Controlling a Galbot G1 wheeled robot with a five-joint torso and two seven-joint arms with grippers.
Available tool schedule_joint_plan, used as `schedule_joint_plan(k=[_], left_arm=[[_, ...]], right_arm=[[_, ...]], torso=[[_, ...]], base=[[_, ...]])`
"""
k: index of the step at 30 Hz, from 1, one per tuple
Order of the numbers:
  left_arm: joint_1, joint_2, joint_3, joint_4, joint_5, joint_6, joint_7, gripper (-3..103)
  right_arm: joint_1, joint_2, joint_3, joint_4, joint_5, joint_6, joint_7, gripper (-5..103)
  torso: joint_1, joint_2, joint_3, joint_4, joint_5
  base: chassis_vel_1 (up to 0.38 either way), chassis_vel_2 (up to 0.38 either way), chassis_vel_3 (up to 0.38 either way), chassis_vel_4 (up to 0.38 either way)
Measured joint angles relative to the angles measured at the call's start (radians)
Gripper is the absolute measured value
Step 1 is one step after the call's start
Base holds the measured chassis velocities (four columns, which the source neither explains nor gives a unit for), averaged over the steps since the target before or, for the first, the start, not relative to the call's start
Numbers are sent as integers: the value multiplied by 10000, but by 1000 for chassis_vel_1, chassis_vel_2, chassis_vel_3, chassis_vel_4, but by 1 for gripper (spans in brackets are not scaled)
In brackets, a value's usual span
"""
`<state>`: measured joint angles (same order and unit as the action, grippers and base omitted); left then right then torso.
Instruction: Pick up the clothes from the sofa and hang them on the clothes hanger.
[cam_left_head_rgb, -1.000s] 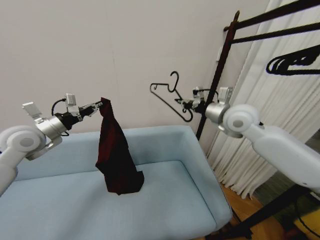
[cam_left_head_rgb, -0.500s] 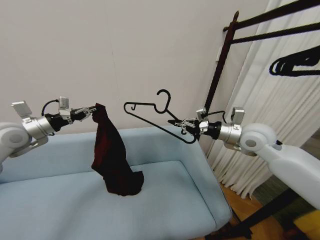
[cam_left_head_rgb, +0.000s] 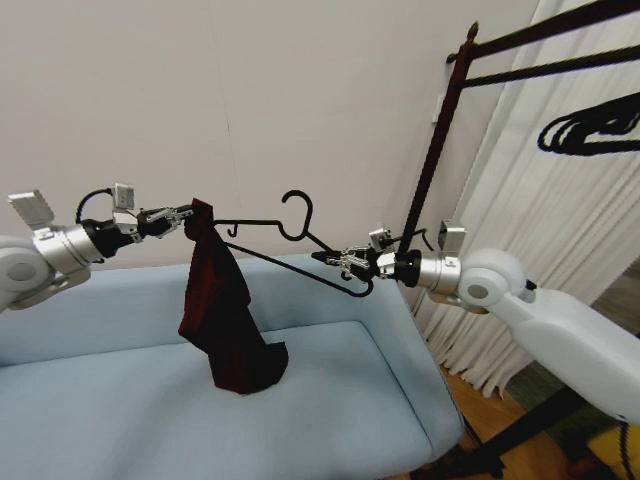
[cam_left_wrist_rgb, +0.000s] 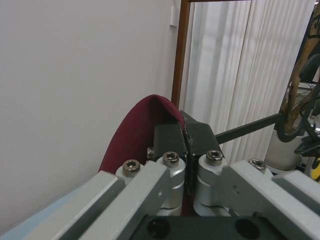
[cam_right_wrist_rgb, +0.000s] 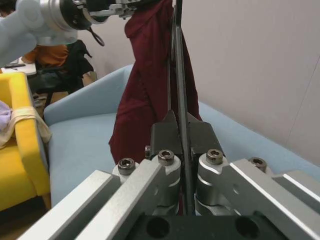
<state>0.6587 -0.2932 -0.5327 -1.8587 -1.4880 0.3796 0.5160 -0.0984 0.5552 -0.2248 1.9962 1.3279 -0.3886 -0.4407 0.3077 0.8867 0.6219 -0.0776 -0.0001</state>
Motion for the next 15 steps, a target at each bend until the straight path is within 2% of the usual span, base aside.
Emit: schedule_joint_plan(k=[11, 15], left_arm=[[-87, 26, 0, 65, -19, 3, 149, 0], [-163, -34, 35, 63, 2, 3, 206, 0]], right_arm=[[704, 2, -603, -251, 243, 24, -307, 2], [916, 380, -1154, -108, 153, 24, -226, 2]], torso=[[0, 0, 0, -6, 2], [0, 0, 0, -3, -1]], base=[[0, 0, 0, 0], [0, 0, 0, 0]])
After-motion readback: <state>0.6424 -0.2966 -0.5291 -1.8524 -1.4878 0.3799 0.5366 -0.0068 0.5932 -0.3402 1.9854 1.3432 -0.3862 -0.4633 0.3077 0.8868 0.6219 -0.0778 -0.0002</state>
